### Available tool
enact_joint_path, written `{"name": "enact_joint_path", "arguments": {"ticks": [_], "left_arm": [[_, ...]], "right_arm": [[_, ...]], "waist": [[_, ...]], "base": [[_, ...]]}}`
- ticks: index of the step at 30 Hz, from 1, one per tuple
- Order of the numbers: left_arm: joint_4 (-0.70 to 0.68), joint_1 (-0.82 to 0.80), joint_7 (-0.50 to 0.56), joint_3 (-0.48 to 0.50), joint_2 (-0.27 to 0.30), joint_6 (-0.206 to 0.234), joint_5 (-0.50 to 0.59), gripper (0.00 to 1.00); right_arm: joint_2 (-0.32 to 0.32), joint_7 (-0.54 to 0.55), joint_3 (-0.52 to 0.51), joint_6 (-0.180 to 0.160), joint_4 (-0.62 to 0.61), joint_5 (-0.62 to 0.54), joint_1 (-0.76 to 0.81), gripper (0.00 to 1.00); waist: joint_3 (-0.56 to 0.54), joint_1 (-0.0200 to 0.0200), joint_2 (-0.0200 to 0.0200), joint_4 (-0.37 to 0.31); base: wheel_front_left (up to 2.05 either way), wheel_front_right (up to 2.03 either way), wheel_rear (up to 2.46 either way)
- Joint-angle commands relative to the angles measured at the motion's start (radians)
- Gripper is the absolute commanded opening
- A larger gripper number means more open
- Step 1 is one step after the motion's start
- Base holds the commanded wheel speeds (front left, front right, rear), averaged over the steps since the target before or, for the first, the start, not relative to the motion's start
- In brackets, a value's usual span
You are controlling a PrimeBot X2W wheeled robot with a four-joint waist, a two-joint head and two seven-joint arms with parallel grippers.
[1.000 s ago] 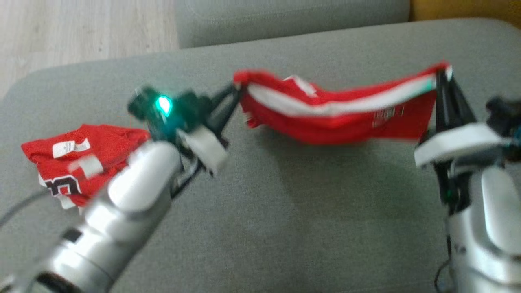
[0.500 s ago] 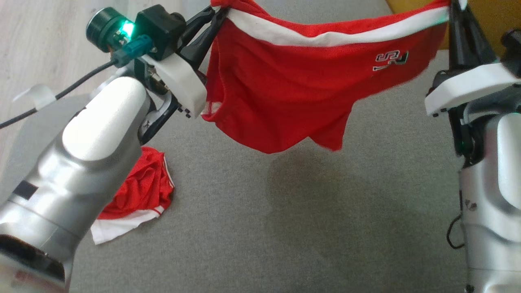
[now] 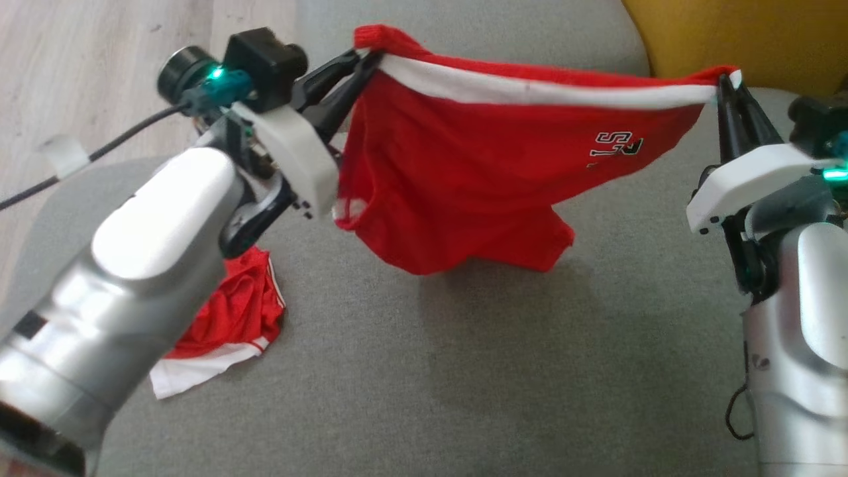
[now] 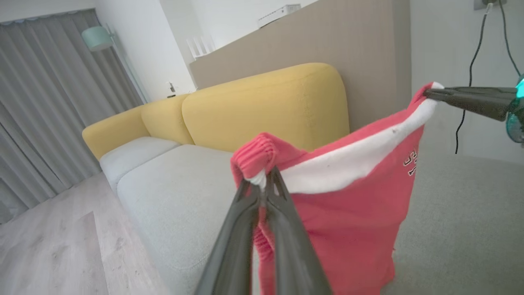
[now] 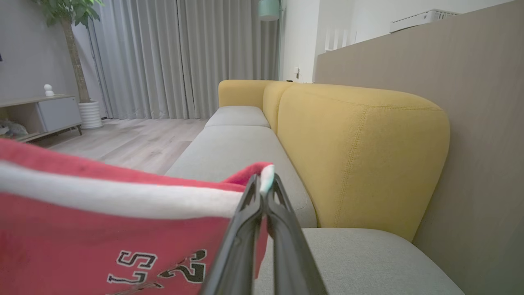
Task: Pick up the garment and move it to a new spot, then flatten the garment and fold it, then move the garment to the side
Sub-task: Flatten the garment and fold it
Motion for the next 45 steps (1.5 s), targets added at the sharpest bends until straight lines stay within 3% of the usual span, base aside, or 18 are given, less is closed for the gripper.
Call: {"name": "enact_joint_path", "arguments": {"ticks": [1,6,12,18,23,31,37,45], "left_arm": [[-0.023,-0.059,0.003,0.046,0.047,0.002,-0.005,0.0],[-0.01,-0.086,0.026,0.066,0.078,0.003,-0.024,0.0],[0.09,-0.241,0.013,0.076,0.109,0.002,0.026,0.0],[0.262,-0.496,-0.087,0.147,0.07,0.021,0.062,0.0],[0.391,-0.598,-0.188,0.199,-0.007,0.017,0.022,0.0],[0.45,-0.429,-0.239,0.123,-0.12,0.002,-0.071,0.0],[0.373,-0.204,-0.247,-0.026,-0.094,0.002,-0.135,0.0],[0.263,0.009,-0.266,-0.147,-0.053,0.002,-0.215,0.0]], "right_arm": [[-0.003,0.004,0.027,0.007,-0.044,0.006,-0.042,0.0],[-0.012,0.026,0.062,0.007,-0.022,0.03,-0.114,0.0],[-0.044,-0.013,0.162,0.007,0.144,0.105,-0.378,0.0],[-0.036,-0.166,0.15,0.007,0.381,0.126,-0.734,0.0],[-0.02,-0.308,0.116,0.007,0.567,0.087,-0.892,0.0],[-0.074,-0.328,0.172,0.007,0.836,0.032,-0.825,0.0],[-0.136,-0.243,0.28,0.007,0.956,0.026,-0.693,0.0],[-0.202,-0.102,0.432,0.007,0.972,0.164,-0.546,0.0]], "waist": [[0.01,0.0,0.0,-0.003],[0.075,0.0,0.0,-0.029],[0.249,0.0,0.0,-0.073],[0.385,0.0,0.0,-0.109],[0.413,0.0,0.0,-0.108],[0.411,0.0,0.0,-0.059],[0.383,0.0,0.0,-0.034],[0.313,0.0,0.0,-0.015]], "base": [[0.0,0.0,0.0],[0.0,0.0,0.0],[0.0,0.0,0.0],[0.0,0.0,0.0],[0.0,0.0,0.0],[0.0,0.0,0.0],[0.0,0.0,0.0],[0.0,0.0,0.0]]}}
